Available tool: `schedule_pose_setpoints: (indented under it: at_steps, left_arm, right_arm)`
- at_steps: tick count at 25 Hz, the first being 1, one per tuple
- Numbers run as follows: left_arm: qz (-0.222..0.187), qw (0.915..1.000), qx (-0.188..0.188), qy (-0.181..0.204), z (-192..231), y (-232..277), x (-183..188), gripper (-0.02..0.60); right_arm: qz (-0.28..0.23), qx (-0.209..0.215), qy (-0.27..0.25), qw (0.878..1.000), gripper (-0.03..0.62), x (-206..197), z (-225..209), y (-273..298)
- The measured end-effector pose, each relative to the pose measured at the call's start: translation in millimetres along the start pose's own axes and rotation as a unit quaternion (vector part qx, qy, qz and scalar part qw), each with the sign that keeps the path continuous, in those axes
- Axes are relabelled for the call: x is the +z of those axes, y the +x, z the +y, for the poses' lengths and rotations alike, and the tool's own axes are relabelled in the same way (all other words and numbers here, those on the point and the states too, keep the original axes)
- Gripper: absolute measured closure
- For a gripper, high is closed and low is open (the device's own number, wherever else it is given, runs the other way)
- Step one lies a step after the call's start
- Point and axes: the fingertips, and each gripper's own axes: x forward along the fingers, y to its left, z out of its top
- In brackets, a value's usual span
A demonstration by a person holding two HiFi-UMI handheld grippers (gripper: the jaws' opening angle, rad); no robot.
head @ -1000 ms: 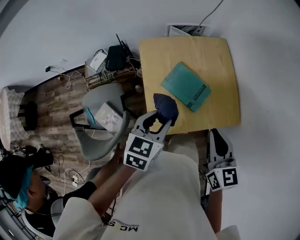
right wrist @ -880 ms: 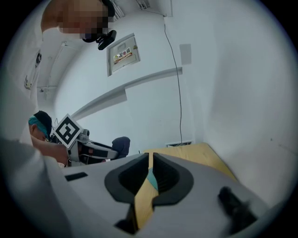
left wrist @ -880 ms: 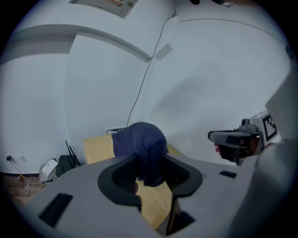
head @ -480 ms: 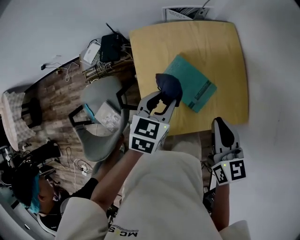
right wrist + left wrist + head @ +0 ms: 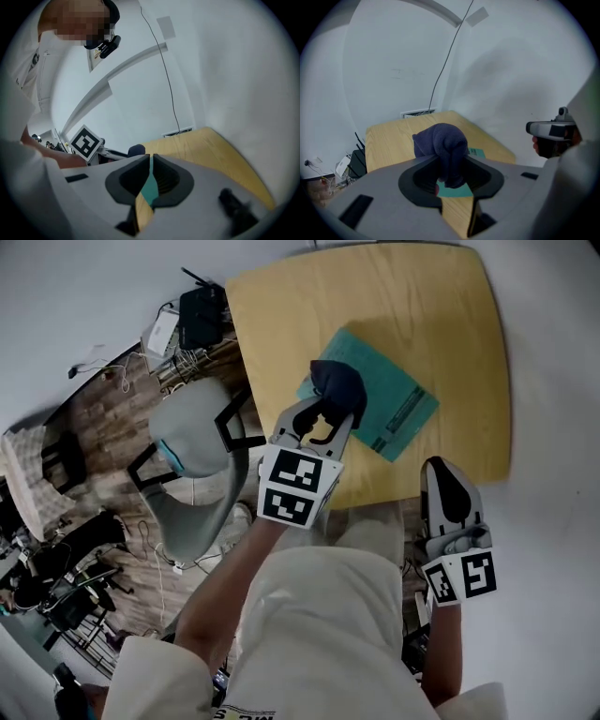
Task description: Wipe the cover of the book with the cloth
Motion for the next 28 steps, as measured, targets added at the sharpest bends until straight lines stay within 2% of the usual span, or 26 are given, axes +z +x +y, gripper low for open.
schedule_pose_setpoints:
  at_steps: [10,15,28]
  left_arm:
    - [0.037,0.9992,0.005,0.012,11.3,60.7,-17.3,0.431]
    - [0.041,0.9991,-0.001,0.006,10.1,79.8,-18.7,0.431]
    - [0.073,0.9940,-0.052,0.062,-42.5,108.5,-36.4,0.431]
  right_arm:
    - [0.014,-0.003,0.016,1.000,0.559,-20.3,-18.6,10.8]
    - [0.017,-0.007,0.024,1.000,0.559,-25.0,-26.4,13.9]
    - [0.010,-0.019,0.048,0.999,0.559,-31.2,-35.4,9.7]
